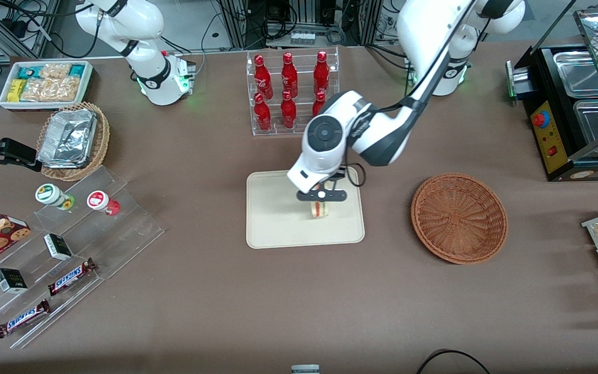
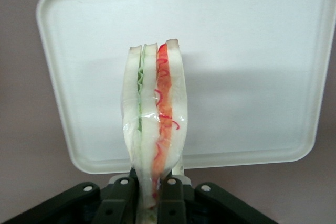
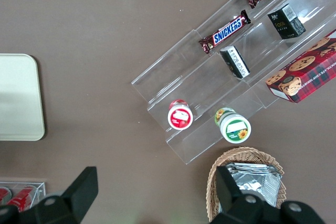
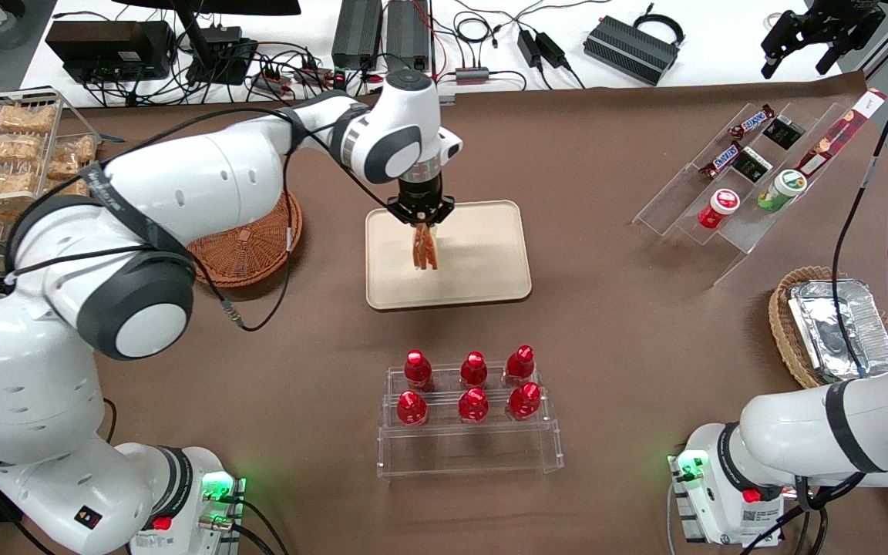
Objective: Place sandwich from basket to tray
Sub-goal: 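Lower the held sandwich onto the cream tray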
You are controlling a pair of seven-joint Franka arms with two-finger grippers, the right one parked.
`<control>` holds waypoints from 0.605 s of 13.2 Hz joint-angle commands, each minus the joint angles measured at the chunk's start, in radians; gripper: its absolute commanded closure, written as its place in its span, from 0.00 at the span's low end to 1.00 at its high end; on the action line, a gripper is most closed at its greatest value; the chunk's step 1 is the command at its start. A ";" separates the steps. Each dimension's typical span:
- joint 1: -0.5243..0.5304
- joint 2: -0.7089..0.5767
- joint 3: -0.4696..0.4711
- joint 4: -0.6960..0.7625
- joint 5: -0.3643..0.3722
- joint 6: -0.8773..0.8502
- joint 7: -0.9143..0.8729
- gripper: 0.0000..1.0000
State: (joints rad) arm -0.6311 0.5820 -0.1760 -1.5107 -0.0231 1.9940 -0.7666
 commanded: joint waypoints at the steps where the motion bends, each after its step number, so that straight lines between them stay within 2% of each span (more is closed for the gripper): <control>1: -0.041 0.102 0.016 0.131 -0.001 0.005 -0.060 1.00; 6: -0.053 0.154 0.018 0.133 0.005 0.101 -0.060 1.00; 8: -0.053 0.173 0.018 0.135 0.047 0.109 -0.057 1.00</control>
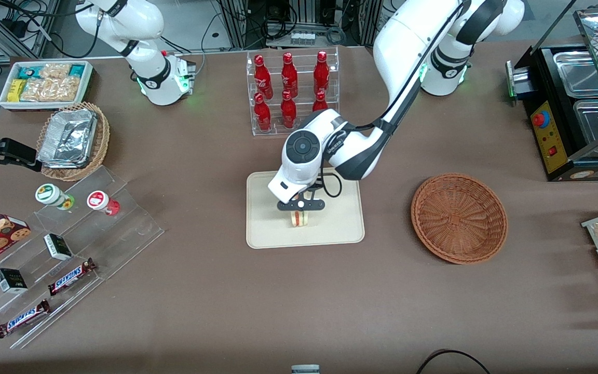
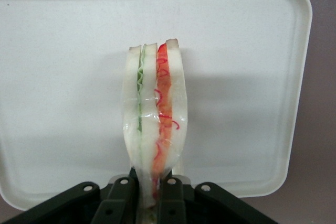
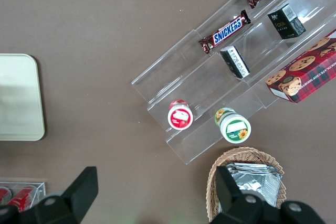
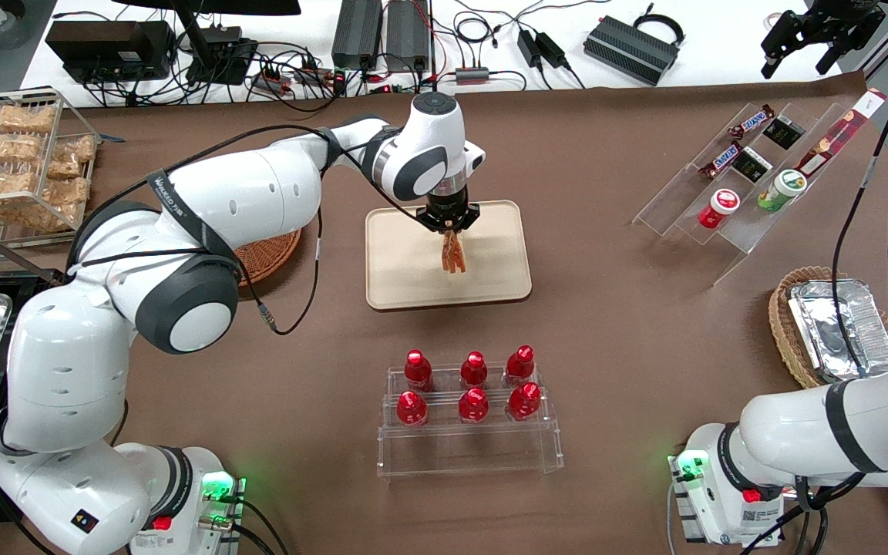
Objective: Place sandwich from basket to tray
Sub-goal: 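Lower the held sandwich onto the cream tray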
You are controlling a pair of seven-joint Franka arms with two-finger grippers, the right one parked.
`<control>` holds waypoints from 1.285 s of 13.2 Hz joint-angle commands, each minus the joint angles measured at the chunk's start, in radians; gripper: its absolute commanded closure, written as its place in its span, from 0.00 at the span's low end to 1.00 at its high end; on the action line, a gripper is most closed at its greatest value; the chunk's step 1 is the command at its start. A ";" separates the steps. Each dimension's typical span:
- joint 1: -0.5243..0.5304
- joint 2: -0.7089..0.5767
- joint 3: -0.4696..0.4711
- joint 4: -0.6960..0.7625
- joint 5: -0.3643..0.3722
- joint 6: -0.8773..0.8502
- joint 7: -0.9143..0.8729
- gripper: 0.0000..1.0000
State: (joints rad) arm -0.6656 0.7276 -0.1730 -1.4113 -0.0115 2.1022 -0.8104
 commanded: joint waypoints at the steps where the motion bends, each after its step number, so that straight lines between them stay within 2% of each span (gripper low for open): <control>1: -0.019 0.033 0.015 0.034 0.044 0.001 -0.009 1.00; 4: -0.017 0.033 0.017 0.028 0.054 -0.001 -0.003 1.00; 6: -0.016 0.036 0.017 0.026 0.087 0.001 -0.004 1.00; 17: -0.016 0.056 0.015 0.026 0.074 0.021 -0.030 1.00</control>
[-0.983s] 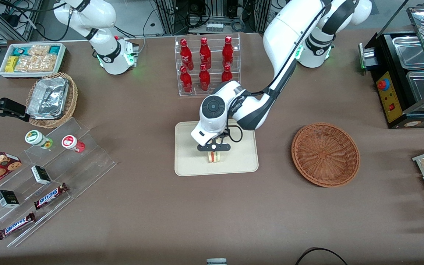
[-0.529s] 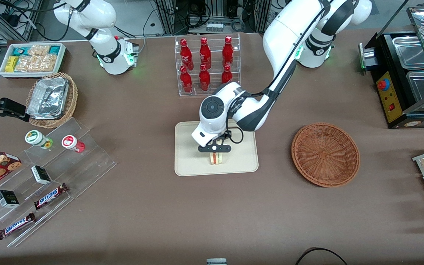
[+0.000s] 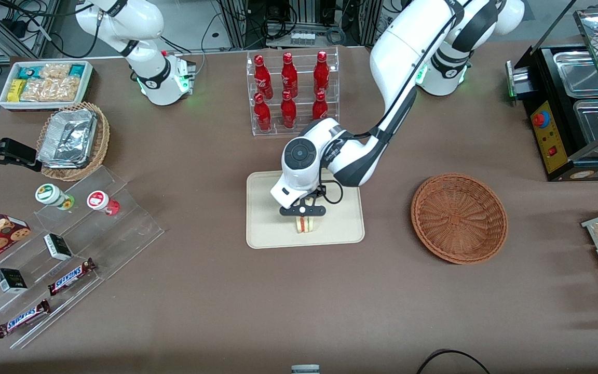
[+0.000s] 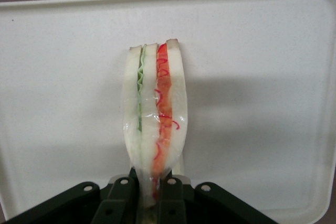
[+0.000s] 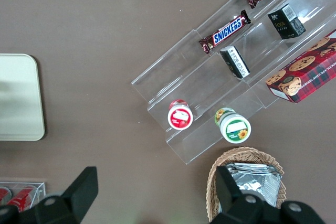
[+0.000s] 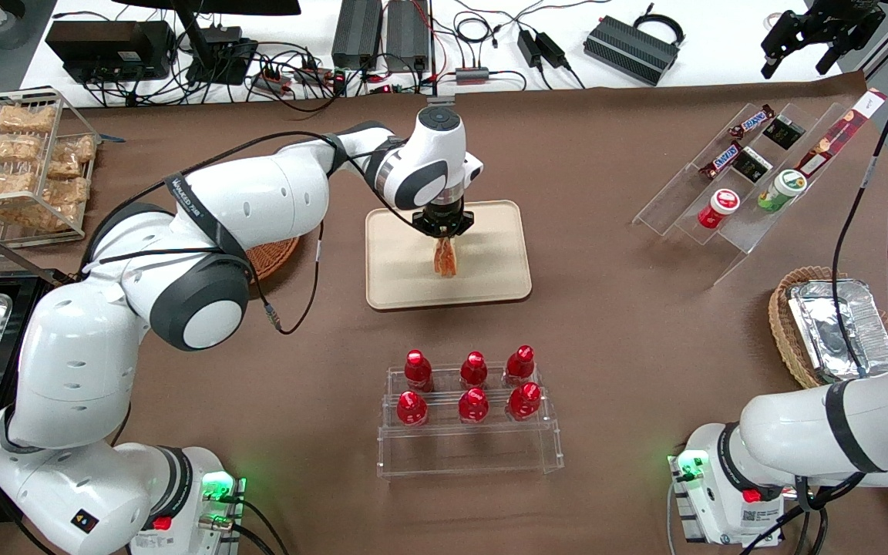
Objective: Place sandwich from basket to tray
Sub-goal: 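Lower the held sandwich onto the cream tray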
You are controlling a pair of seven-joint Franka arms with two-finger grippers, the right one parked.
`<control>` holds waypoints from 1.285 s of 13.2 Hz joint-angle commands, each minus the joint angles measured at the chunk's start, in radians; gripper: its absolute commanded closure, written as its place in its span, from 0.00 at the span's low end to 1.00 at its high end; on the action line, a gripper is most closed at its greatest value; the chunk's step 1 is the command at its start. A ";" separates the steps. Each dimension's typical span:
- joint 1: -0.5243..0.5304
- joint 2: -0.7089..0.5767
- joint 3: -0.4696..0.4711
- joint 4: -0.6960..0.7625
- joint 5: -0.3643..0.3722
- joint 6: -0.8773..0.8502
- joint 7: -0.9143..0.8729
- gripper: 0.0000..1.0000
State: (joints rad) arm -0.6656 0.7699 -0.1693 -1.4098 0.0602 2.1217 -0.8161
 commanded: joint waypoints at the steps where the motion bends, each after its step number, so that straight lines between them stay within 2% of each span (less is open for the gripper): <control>1: -0.015 0.014 0.011 0.025 0.003 0.001 -0.037 1.00; 3: -0.017 0.017 0.011 0.025 0.004 0.001 -0.043 1.00; 4: -0.017 0.017 0.011 0.025 0.004 0.000 -0.043 0.92; 5: -0.017 0.017 0.011 0.025 0.004 0.000 -0.043 0.43; 6: -0.017 0.017 0.013 0.025 0.009 0.000 -0.041 0.00; 12: -0.017 -0.006 0.011 0.032 0.012 -0.009 -0.040 0.00; 17: -0.017 -0.096 0.010 0.037 0.010 -0.098 -0.035 0.00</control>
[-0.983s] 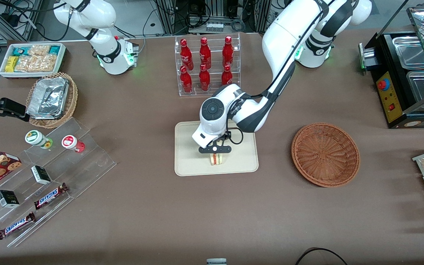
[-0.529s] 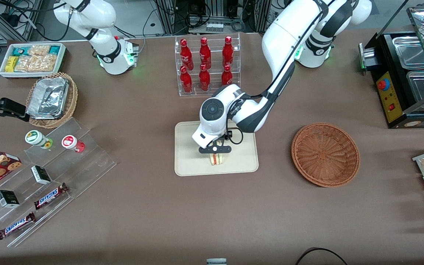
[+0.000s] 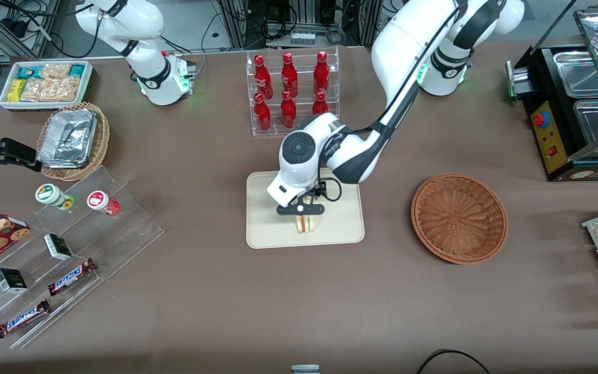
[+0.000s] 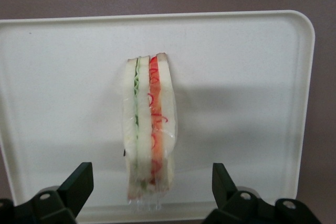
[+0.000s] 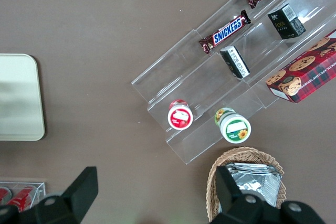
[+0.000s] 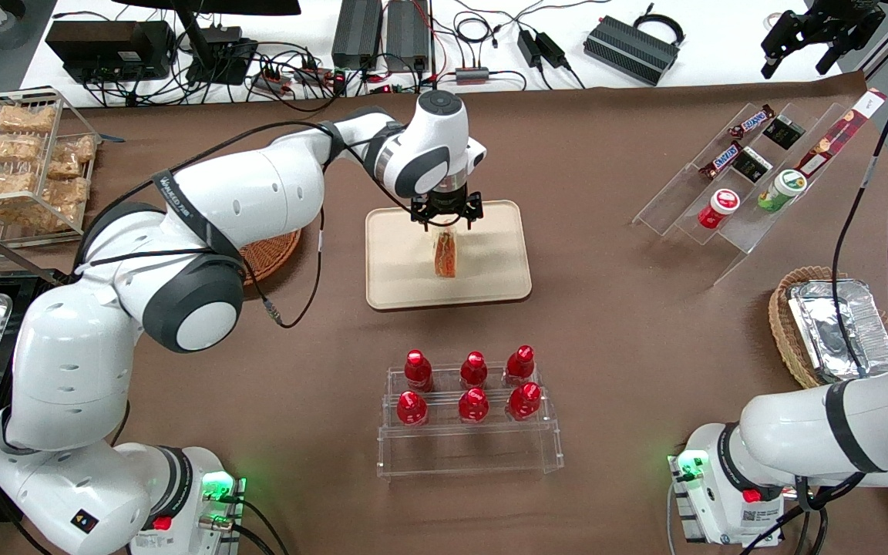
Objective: Place sandwich from basket to tray
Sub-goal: 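Open the left gripper and raise it off the sandwich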
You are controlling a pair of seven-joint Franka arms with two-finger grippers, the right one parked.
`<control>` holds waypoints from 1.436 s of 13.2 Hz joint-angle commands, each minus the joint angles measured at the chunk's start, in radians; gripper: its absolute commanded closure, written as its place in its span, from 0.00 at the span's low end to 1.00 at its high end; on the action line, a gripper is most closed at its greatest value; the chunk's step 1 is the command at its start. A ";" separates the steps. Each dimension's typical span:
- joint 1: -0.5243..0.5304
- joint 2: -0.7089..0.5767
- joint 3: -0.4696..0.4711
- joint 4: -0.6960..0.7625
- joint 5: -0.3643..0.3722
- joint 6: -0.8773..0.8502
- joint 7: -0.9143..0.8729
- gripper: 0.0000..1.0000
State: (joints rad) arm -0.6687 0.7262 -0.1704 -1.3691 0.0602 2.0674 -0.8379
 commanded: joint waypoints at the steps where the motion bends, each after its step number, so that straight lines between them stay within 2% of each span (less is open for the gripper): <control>1: -0.012 -0.076 0.011 -0.004 0.012 -0.053 -0.006 0.00; 9: 0.001 -0.258 0.020 -0.013 0.010 -0.240 0.002 0.00; 14: 0.003 -0.281 0.087 -0.028 0.001 -0.262 0.052 0.00; 17: 0.001 -0.309 0.155 -0.042 -0.054 -0.260 0.140 0.00; 19: 0.001 -0.315 0.163 -0.041 -0.065 -0.260 0.152 0.00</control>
State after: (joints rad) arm -0.6610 0.4539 -0.0229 -1.3762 0.0138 1.8102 -0.7090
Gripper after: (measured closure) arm 0.000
